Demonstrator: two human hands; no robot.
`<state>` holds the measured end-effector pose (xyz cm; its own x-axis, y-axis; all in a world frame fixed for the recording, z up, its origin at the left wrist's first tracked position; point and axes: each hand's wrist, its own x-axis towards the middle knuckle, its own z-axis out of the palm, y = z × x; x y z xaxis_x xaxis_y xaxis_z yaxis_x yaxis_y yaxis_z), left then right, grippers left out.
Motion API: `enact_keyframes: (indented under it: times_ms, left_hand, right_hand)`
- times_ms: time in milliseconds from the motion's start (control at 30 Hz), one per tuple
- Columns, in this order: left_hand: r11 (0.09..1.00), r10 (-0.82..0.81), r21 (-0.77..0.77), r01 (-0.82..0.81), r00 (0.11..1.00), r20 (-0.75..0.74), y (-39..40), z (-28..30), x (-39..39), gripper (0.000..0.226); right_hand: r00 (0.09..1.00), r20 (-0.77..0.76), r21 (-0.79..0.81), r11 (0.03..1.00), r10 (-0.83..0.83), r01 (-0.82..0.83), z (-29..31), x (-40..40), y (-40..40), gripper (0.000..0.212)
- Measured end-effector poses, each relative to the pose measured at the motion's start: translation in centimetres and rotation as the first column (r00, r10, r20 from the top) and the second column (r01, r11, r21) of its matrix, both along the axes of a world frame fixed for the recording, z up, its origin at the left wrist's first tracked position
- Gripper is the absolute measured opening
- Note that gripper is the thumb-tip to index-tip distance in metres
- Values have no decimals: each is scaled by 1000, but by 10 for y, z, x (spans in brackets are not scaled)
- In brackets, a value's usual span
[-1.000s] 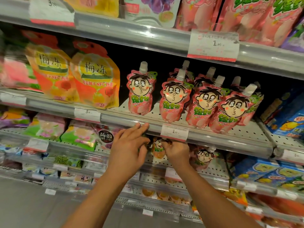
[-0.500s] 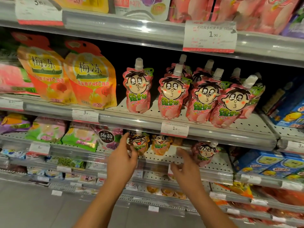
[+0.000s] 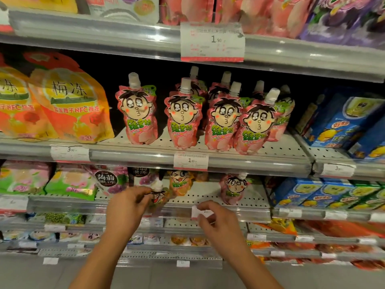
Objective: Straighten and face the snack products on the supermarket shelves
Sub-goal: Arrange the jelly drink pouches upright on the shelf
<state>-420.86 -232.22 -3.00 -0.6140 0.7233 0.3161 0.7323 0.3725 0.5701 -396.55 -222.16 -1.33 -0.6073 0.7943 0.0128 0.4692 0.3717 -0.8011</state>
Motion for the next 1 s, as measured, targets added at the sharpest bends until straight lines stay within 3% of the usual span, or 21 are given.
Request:
enact_keyframes:
  times_ms: [100,167,300,367,467,567,633,833,1000]
  left_hand:
    - [991,-130,5,130,991,-40,-3,1,23,9]
    - [974,-228,-19,228,972,-61,1,4,38,20]
    - [946,-325,-27,324,941,-88,8,11,65,23]
    - [941,-339,-36,338,939,-55,7,15,72,24]
    - [953,-298,30,301,950,-92,2,24,73,35]
    - [966,-112,201,163,964,-243,0,32,68,46]
    - [962,-21,257,91,965,-262,1,35,65,55]
    - [999,-42,-5,42,956,-290,12,25,59,84]
    - [997,-48,-66,29,951,-306,9,28,57,87]
  right_hand:
    - [999,16,43,998,42,-42,8,-2,-2,32]
    - [996,34,64,994,87,-89,13,-5,-3,37]
    - [992,46,163,979,119,-125,17,-7,0,9]
    - [994,54,203,974,95,-104,15,-4,6,6]
    - [997,63,225,973,43,-56,11,5,17,6]
    - [998,25,258,965,-54,46,6,8,34,2]
    - [992,-5,254,959,-127,124,4,5,44,4]
    - [970,-35,231,942,-241,242,-6,-18,58,13]
    - [940,50,241,918,-337,316,-8,-35,69,16]
